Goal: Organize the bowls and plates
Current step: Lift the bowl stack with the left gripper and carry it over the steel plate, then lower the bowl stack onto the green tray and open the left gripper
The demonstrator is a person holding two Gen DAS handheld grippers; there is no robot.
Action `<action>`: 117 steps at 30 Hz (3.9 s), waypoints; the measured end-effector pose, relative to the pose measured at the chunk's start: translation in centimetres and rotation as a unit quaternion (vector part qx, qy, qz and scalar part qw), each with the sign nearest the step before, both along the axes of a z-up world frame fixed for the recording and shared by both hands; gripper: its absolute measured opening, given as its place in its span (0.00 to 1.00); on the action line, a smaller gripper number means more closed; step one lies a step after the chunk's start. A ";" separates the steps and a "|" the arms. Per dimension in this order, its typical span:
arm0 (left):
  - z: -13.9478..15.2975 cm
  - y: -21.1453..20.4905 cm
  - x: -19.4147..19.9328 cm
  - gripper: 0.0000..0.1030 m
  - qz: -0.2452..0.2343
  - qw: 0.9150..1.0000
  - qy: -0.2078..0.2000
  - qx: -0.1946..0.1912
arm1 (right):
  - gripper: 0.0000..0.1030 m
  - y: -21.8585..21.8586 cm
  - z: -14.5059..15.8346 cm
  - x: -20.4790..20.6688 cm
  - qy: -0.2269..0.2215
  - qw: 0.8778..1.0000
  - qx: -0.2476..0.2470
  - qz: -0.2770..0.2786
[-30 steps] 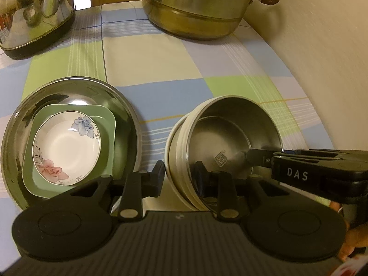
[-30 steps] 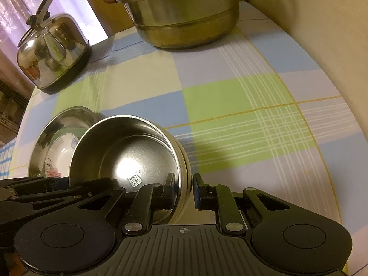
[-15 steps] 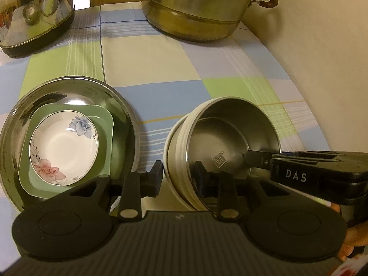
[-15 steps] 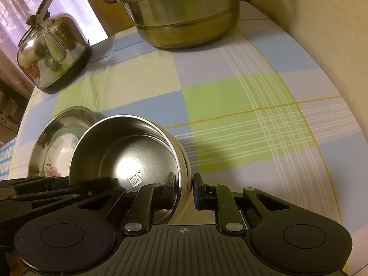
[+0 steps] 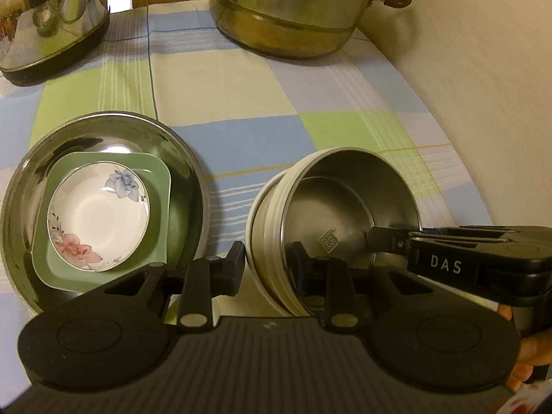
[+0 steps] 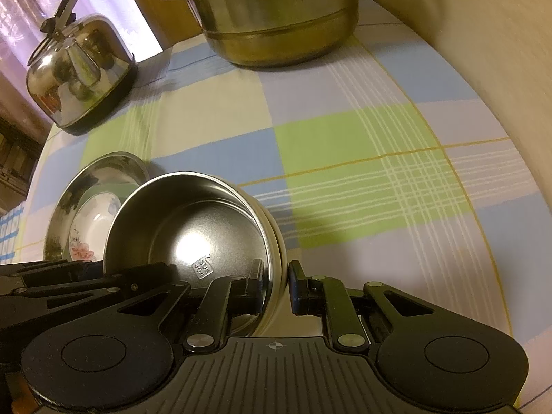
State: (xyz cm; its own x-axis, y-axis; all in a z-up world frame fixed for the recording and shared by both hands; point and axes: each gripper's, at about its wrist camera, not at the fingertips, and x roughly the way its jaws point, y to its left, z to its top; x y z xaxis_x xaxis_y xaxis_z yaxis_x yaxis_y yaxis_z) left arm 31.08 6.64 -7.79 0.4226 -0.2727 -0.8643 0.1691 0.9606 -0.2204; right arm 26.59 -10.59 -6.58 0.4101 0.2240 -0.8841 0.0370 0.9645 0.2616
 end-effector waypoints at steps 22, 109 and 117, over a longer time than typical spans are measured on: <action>5.5 7.0 0.0 0.25 0.071 0.996 -0.046 0.003 | 0.14 6.6 5.6 3.2 -0.033 0.998 0.011 0.061; 2.8 16.1 3.2 0.08 0.116 0.992 -0.030 0.027 | 0.07 14.6 2.6 9.0 0.021 0.995 0.070 0.067; 2.7 16.0 3.1 0.09 0.120 0.992 -0.031 0.029 | 0.07 15.0 2.7 8.5 0.006 0.996 0.056 0.073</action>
State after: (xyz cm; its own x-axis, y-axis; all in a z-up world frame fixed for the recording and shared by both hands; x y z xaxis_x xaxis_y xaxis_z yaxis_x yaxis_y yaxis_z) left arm 34.15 22.64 -5.11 0.5220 -0.1088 -0.8460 -0.0541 0.9856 -0.1602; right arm 35.06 4.40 -3.85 0.3556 0.3785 -0.8546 -0.0984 0.9244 0.3685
